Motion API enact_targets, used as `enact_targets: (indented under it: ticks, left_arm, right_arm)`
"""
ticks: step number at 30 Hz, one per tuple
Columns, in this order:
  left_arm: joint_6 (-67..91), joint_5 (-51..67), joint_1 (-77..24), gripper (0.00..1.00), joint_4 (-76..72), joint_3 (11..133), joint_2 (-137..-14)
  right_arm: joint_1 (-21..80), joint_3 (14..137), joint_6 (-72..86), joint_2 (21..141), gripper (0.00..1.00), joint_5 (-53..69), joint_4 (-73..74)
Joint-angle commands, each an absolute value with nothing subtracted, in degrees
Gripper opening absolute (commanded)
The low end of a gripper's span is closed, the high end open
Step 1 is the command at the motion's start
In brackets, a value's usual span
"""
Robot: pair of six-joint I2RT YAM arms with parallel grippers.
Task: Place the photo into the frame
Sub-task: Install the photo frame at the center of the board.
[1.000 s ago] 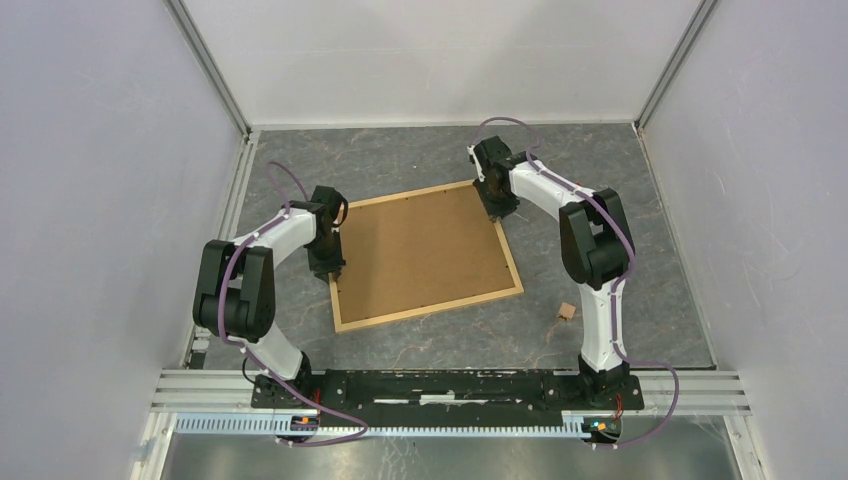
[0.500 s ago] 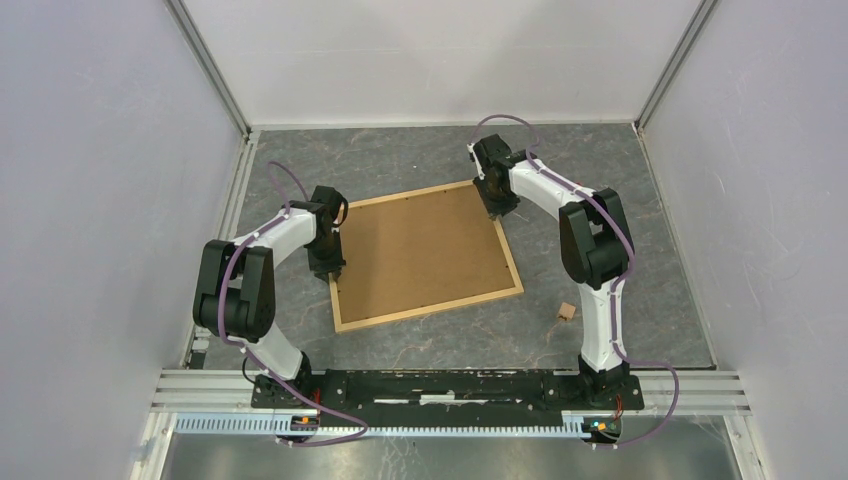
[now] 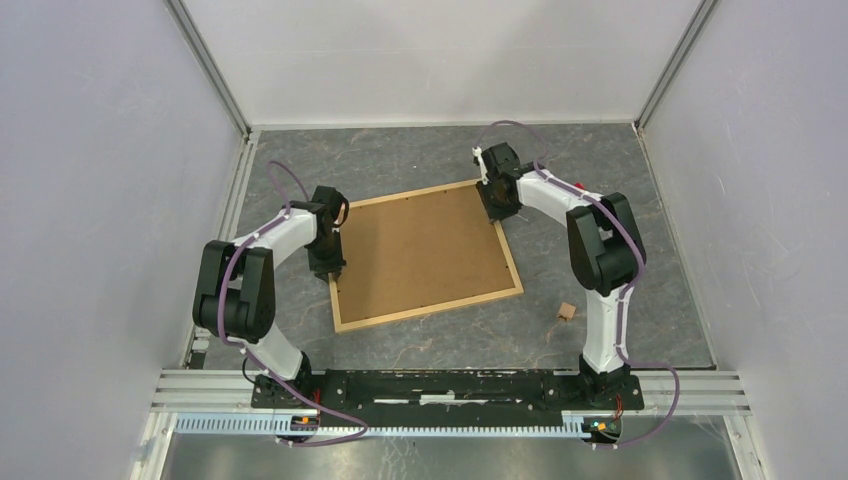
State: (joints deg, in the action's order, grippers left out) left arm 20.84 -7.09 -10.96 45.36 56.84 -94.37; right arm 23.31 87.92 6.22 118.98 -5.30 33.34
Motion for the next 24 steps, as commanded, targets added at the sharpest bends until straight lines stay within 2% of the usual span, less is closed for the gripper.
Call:
enact_targets:
  ticks: [1,6,9,12,16,17,19,24]
  left_arm:
    - [19.4,-8.6,-11.1,0.27,45.5,59.2,-90.4]
    - [21.5,-1.7,-11.5,0.50,45.8,62.2,-84.4]
    - [25.2,4.5,-14.2,0.62,42.4,64.1,-81.8]
    - [30.7,9.1,-21.2,0.71,36.9,67.6,-84.9]
    - [39.1,11.9,-31.2,0.68,28.7,76.1,-96.4]
    - [40.6,11.4,-32.9,0.63,28.3,78.7,-100.1]
    - [43.8,9.4,-35.8,0.46,29.0,85.8,-107.3]
    - [47.0,2.9,-41.5,0.50,34.4,103.0,-120.7]
  right_arm:
    - [22.7,77.6,8.8,113.2,0.35,4.0,29.6]
    - [22.4,63.9,12.7,105.9,0.36,9.5,20.0]
    - [21.9,59.1,14.3,103.6,0.31,12.1,14.7]
    - [21.6,55.7,15.1,101.9,0.25,12.2,10.7]
    - [20.9,49.9,16.4,100.4,0.02,12.5,4.7]
    - [20.6,48.3,17.0,99.8,0.00,12.5,3.0]
    - [19.7,45.3,17.9,98.8,0.00,13.4,-0.4]
    - [18.6,42.2,18.3,98.5,0.00,14.9,-2.9]
